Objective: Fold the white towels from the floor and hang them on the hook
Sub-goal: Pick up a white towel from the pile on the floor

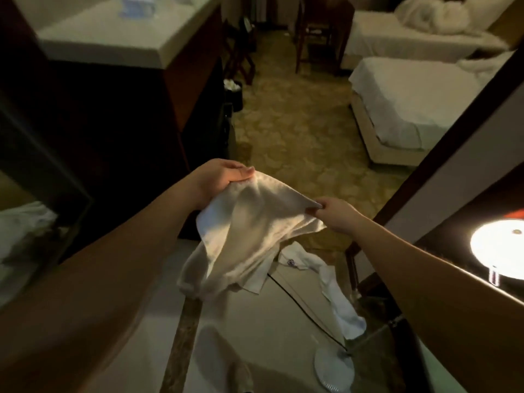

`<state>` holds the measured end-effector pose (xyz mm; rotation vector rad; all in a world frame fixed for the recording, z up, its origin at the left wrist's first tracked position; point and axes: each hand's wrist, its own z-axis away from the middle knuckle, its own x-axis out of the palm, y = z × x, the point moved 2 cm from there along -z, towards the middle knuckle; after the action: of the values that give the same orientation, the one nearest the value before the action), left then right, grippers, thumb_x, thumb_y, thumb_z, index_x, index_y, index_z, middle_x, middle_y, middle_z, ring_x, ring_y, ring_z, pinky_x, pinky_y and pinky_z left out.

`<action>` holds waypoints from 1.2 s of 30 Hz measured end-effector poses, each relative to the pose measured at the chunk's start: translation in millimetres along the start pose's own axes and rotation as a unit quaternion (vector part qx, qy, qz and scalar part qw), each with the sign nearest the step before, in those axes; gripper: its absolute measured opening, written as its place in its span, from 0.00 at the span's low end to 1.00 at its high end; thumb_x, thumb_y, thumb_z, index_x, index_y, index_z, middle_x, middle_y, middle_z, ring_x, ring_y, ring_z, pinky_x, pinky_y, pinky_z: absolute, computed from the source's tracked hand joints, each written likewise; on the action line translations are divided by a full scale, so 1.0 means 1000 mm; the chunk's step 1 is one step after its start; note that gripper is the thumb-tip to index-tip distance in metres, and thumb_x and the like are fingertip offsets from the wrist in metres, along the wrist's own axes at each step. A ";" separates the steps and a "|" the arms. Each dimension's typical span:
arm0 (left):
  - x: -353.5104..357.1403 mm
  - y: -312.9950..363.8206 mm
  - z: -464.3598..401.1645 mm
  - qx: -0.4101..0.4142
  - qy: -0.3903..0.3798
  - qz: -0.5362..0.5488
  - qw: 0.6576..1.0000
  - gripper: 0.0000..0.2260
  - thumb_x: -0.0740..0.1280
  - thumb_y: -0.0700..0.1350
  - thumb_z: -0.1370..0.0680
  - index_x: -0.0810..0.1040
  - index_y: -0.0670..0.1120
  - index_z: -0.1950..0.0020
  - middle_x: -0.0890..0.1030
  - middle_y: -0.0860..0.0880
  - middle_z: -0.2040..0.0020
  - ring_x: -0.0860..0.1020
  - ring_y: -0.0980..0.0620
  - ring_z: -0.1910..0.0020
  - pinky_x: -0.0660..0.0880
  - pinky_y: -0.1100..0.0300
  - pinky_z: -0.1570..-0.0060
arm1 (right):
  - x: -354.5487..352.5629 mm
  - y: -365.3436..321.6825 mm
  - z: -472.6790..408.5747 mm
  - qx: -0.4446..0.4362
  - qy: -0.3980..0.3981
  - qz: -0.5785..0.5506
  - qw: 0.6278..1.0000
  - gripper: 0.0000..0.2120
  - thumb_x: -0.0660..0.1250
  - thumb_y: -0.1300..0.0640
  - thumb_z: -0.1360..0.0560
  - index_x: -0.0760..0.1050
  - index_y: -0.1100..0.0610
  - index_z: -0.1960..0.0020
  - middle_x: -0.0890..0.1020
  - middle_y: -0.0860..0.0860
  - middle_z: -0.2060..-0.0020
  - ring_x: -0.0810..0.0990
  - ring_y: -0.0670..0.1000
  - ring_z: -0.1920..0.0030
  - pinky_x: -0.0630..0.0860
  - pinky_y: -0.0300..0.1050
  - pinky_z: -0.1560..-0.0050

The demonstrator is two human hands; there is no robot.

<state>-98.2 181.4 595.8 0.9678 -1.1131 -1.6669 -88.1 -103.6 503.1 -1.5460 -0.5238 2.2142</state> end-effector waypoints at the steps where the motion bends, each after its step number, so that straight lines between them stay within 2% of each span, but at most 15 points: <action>1: -0.005 0.004 0.017 0.008 0.012 -0.031 0.999 0.10 0.71 0.48 0.22 0.84 0.43 0.57 0.84 0.47 0.65 0.83 0.53 0.66 0.78 0.65 0.67 | -0.001 -0.006 0.006 -0.015 0.009 0.017 1.000 0.09 0.64 0.53 0.19 0.79 0.51 0.41 0.81 0.50 0.52 0.76 0.49 0.56 0.69 0.39 0.62; 4: -0.011 0.007 0.070 0.029 0.064 -0.205 0.976 0.10 0.69 0.56 0.22 0.84 0.52 0.57 0.85 0.54 0.63 0.83 0.60 0.64 0.75 0.71 0.67 | -0.003 -0.020 0.028 -0.069 0.042 0.068 0.994 0.07 0.63 0.56 0.19 0.78 0.51 0.43 0.80 0.50 0.55 0.75 0.49 0.58 0.68 0.44 0.62; 7: -0.011 0.004 0.122 0.012 0.090 -0.369 0.925 0.09 0.67 0.59 0.21 0.82 0.57 0.57 0.83 0.54 0.59 0.80 0.58 0.58 0.72 0.64 0.61 | -0.007 -0.026 0.059 -0.105 0.074 0.100 0.987 0.06 0.62 0.56 0.19 0.78 0.52 0.48 0.80 0.50 0.56 0.76 0.52 0.57 0.68 0.45 0.60; 10: -0.010 0.001 0.177 -0.031 0.084 -0.423 0.902 0.05 0.70 0.57 0.22 0.81 0.57 0.53 0.82 0.57 0.55 0.79 0.58 0.55 0.70 0.64 0.59 | -0.014 -0.035 0.094 -0.144 0.084 0.094 0.981 0.07 0.62 0.57 0.19 0.79 0.53 0.50 0.79 0.49 0.59 0.77 0.53 0.57 0.69 0.45 0.60; 14: -0.011 -0.002 0.256 -0.085 0.106 -0.511 0.849 0.08 0.71 0.55 0.23 0.76 0.54 0.52 0.78 0.56 0.56 0.77 0.57 0.57 0.68 0.62 0.63 | -0.031 -0.065 0.146 -0.220 0.095 0.049 0.970 0.14 0.63 0.56 0.19 0.73 0.45 0.63 0.76 0.42 0.65 0.74 0.45 0.64 0.65 0.40 0.66; 16: -0.017 -0.002 0.297 -0.099 0.143 -0.511 0.842 0.10 0.73 0.54 0.24 0.77 0.50 0.50 0.78 0.55 0.57 0.76 0.56 0.59 0.69 0.61 0.63 | -0.042 -0.087 0.175 -0.263 0.101 0.035 0.959 0.12 0.63 0.54 0.18 0.77 0.46 0.59 0.76 0.42 0.64 0.75 0.46 0.62 0.65 0.42 0.64; 18: -0.024 0.003 0.339 -0.117 0.177 -0.510 0.834 0.13 0.73 0.55 0.24 0.80 0.46 0.50 0.79 0.52 0.56 0.78 0.53 0.58 0.73 0.58 0.62 | -0.053 -0.109 0.200 -0.304 0.108 0.036 0.946 0.11 0.61 0.52 0.16 0.81 0.55 0.49 0.79 0.48 0.57 0.74 0.50 0.56 0.64 0.43 0.56; 20: -0.030 0.010 0.384 -0.145 0.200 -0.521 0.817 0.13 0.72 0.57 0.23 0.78 0.48 0.56 0.79 0.51 0.58 0.78 0.53 0.60 0.72 0.59 0.64 | -0.064 -0.129 0.224 -0.329 0.125 0.033 0.936 0.13 0.60 0.52 0.16 0.81 0.57 0.42 0.82 0.54 0.49 0.72 0.49 0.53 0.63 0.43 0.52; 23: -0.035 0.015 0.452 -0.166 0.236 -0.519 0.804 0.14 0.70 0.59 0.23 0.74 0.53 0.62 0.78 0.53 0.62 0.76 0.55 0.64 0.67 0.59 0.69 | -0.072 -0.149 0.261 -0.345 0.151 0.024 0.926 0.13 0.60 0.50 0.16 0.81 0.53 0.41 0.82 0.52 0.45 0.73 0.48 0.51 0.64 0.43 0.51; 25: -0.034 0.012 0.495 -0.180 0.258 -0.515 0.797 0.15 0.69 0.60 0.23 0.75 0.51 0.59 0.78 0.53 0.59 0.77 0.54 0.61 0.69 0.59 0.66 | -0.071 -0.159 0.288 -0.359 0.168 0.033 0.917 0.14 0.60 0.48 0.16 0.82 0.52 0.42 0.82 0.51 0.46 0.73 0.47 0.51 0.65 0.43 0.51; 27: -0.032 0.002 0.538 -0.186 0.284 -0.514 0.788 0.14 0.70 0.59 0.23 0.77 0.48 0.53 0.78 0.52 0.56 0.76 0.55 0.59 0.69 0.60 0.63 | -0.065 -0.167 0.318 -0.372 0.186 0.037 0.909 0.15 0.59 0.47 0.17 0.82 0.52 0.45 0.83 0.51 0.50 0.73 0.46 0.56 0.65 0.44 0.55; 30: -0.026 -0.021 0.608 -0.157 0.347 -0.444 0.811 0.11 0.72 0.55 0.23 0.80 0.48 0.50 0.80 0.48 0.49 0.76 0.55 0.56 0.71 0.59 0.59 | -0.051 -0.174 0.367 -0.375 0.195 0.043 0.905 0.17 0.58 0.45 0.17 0.83 0.51 0.46 0.80 0.44 0.59 0.72 0.41 0.61 0.65 0.38 0.62; 33: -0.010 -0.049 0.681 -0.123 0.401 -0.331 0.845 0.13 0.72 0.54 0.23 0.81 0.50 0.41 0.78 0.53 0.47 0.75 0.52 0.46 0.69 0.57 0.47 | -0.029 -0.177 0.423 -0.377 0.187 0.040 0.906 0.17 0.58 0.45 0.17 0.83 0.51 0.44 0.81 0.46 0.56 0.74 0.44 0.59 0.67 0.42 0.59; 35: 0.006 -0.068 0.730 -0.066 0.422 -0.188 0.885 0.05 0.73 0.50 0.24 0.83 0.54 0.49 0.82 0.54 0.49 0.76 0.52 0.45 0.66 0.57 0.45 | -0.015 -0.177 0.464 -0.379 0.181 0.026 0.907 0.17 0.58 0.43 0.17 0.83 0.50 0.43 0.82 0.46 0.54 0.76 0.46 0.57 0.69 0.44 0.58; 36: 0.016 -0.076 0.756 -0.035 0.432 -0.106 0.895 0.04 0.74 0.48 0.26 0.85 0.52 0.53 0.84 0.51 0.51 0.78 0.52 0.45 0.67 0.56 0.43 | -0.008 -0.176 0.485 -0.381 0.178 0.013 0.907 0.18 0.58 0.43 0.17 0.83 0.49 0.43 0.82 0.46 0.54 0.77 0.45 0.57 0.69 0.44 0.60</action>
<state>-818.2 376.8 743.3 1.6016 -0.3484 -1.1816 -525.0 3.7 755.2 -2.2686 -1.3571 1.7382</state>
